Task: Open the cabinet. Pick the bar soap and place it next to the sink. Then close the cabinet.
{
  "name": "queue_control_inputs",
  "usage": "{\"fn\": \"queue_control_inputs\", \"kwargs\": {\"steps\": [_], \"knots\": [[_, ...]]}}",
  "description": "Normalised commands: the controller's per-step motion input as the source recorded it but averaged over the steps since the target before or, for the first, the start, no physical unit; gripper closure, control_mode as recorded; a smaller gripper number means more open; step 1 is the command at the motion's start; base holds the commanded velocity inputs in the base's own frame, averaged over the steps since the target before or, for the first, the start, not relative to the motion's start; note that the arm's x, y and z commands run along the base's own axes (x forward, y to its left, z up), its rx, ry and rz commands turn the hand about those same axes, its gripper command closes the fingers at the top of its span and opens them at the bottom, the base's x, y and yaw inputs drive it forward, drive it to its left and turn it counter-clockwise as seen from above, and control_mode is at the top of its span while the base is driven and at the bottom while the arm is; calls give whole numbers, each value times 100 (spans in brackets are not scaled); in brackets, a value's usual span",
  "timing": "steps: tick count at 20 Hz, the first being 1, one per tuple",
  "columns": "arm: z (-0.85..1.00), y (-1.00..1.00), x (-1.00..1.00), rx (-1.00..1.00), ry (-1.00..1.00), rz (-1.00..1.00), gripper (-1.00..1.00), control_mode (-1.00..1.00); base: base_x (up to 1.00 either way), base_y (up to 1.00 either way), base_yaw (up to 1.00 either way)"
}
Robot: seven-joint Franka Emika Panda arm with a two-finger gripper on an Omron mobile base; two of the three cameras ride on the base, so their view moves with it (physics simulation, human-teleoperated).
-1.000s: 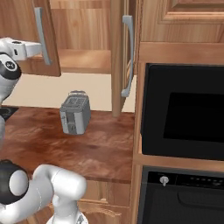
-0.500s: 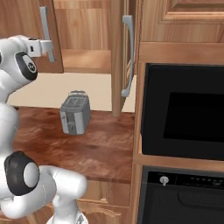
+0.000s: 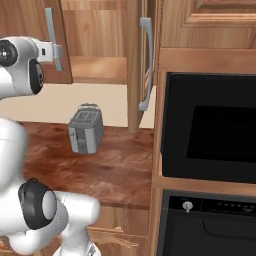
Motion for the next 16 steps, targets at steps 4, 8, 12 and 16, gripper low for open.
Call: {"fn": "queue_control_inputs", "kwargs": {"steps": [4,8,12,16], "knots": [[9,-26,-69,0,3,15,-100,-100,0,0,0],[11,-28,-60,0,0,16,-100,-100,0,0,0],[14,-20,-43,0,8,10,-100,-100,0,0,0],[13,0,-8,-6,38,1,-100,-100,0,0,0]]}}
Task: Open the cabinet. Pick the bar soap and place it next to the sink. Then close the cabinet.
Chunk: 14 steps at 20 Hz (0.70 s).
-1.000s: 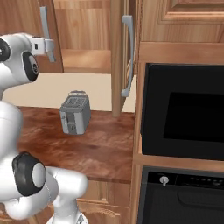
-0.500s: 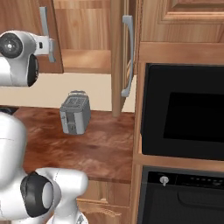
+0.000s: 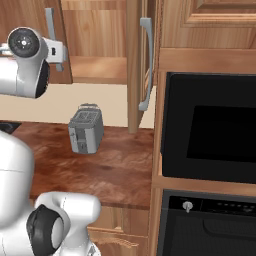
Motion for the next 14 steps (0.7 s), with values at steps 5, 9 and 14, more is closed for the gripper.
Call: {"fn": "queue_control_inputs", "kwargs": {"steps": [5,9,14], "knots": [[2,-1,-8,-10,45,0,-100,-100,0,0,0],[0,-17,-12,-3,17,0,-100,-100,0,0,0],[0,-47,-42,0,-10,-1,-100,-100,0,0,0]]}}
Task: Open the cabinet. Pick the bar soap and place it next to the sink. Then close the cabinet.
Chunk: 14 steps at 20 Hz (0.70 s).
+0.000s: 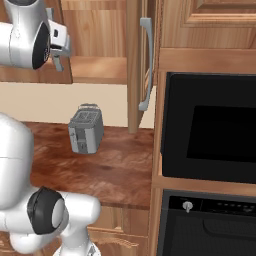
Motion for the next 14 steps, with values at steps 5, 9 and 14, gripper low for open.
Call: {"fn": "queue_control_inputs", "kwargs": {"steps": [5,9,14], "knots": [[0,-49,-79,0,-15,0,-100,-100,0,0,0],[0,-37,-86,0,-14,0,-100,-100,0,0,0],[2,-15,-87,0,-10,0,-100,-100,0,0,0]]}}
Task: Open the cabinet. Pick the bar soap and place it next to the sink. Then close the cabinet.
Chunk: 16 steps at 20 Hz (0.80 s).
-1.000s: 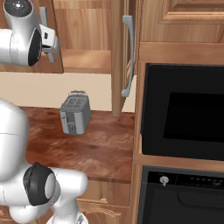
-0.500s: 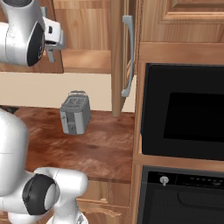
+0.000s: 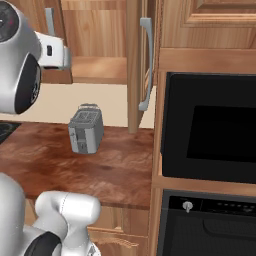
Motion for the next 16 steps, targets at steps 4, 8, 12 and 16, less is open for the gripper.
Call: {"fn": "queue_control_inputs", "kwargs": {"steps": [4,8,12,16], "knots": [[6,-8,-86,0,-11,0,-100,-100,0,0,0],[9,-5,-69,0,-17,0,-100,-100,0,0,0],[1,-33,-70,0,-10,0,-100,-100,0,0,0],[0,-42,-66,0,-14,0,-100,-100,0,0,0]]}}
